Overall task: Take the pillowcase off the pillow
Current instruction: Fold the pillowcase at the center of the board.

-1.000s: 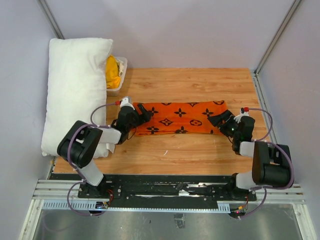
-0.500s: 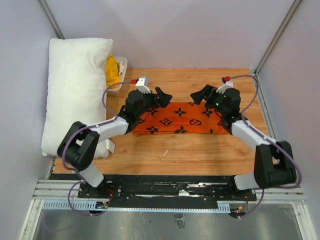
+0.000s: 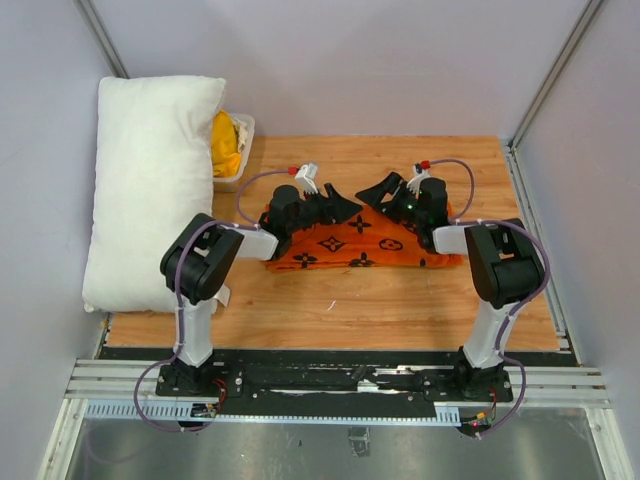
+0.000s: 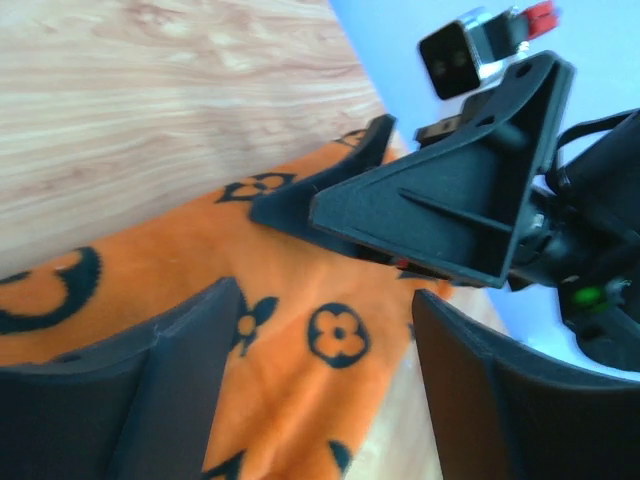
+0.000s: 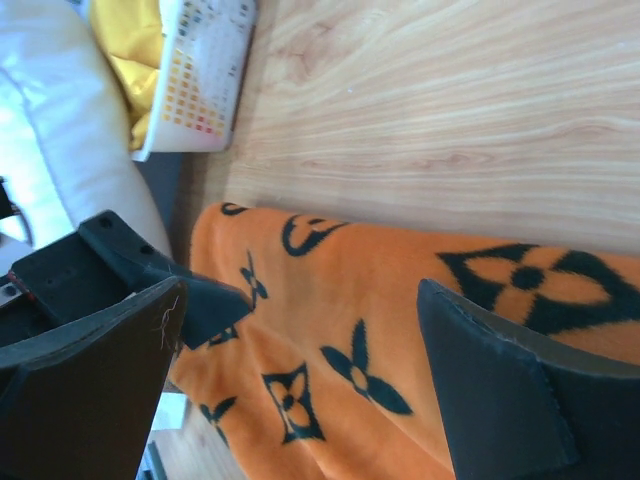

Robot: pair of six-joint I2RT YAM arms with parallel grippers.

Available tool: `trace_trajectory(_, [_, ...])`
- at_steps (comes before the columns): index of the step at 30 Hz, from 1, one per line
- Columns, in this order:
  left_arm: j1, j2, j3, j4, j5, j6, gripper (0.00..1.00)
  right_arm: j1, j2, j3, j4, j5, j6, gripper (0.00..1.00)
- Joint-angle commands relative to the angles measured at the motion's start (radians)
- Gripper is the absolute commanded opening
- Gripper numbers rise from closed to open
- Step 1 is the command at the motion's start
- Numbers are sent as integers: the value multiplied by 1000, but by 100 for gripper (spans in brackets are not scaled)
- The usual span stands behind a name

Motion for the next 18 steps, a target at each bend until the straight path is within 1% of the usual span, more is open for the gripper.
trace_trajectory(1, [46, 50, -1, 252, 124, -142, 50, 12, 29, 5, 226, -54, 132, 100])
trace_trajectory(2, [59, 64, -18, 304, 134, -181, 28, 11, 35, 3, 256, -57, 150, 95])
trace_trajectory(3, [75, 77, -29, 358, 145, -217, 18, 11, 42, 3, 284, -58, 173, 90])
trace_trajectory(4, [85, 92, -34, 403, 157, -251, 10, 12, 48, 1, 320, -61, 198, 78])
trace_trajectory(5, [91, 103, -35, 442, 169, -278, 2, 13, 56, -4, 364, -61, 226, 58])
trace_trajectory(6, [94, 111, -36, 467, 172, -301, 1, 15, 63, -8, 404, -59, 254, 39])
trace_trajectory(8, [96, 118, -36, 493, 167, -328, 0, 16, 72, -20, 461, -46, 300, 7])
trace_trajectory(9, [97, 118, -38, 496, 152, -340, 0, 20, 73, -32, 484, -25, 318, 2])
trace_trajectory(12, [99, 122, -54, 504, 83, -403, 0, 35, 80, -45, 500, 19, 336, 1])
trace_trajectory(14, [108, 127, -60, 451, 39, -458, 0, 37, 106, -41, 538, 22, 377, 1])
trace_trajectory(18, [144, 155, -51, 430, 91, -532, 0, 22, 189, -2, 551, -36, 431, 1])
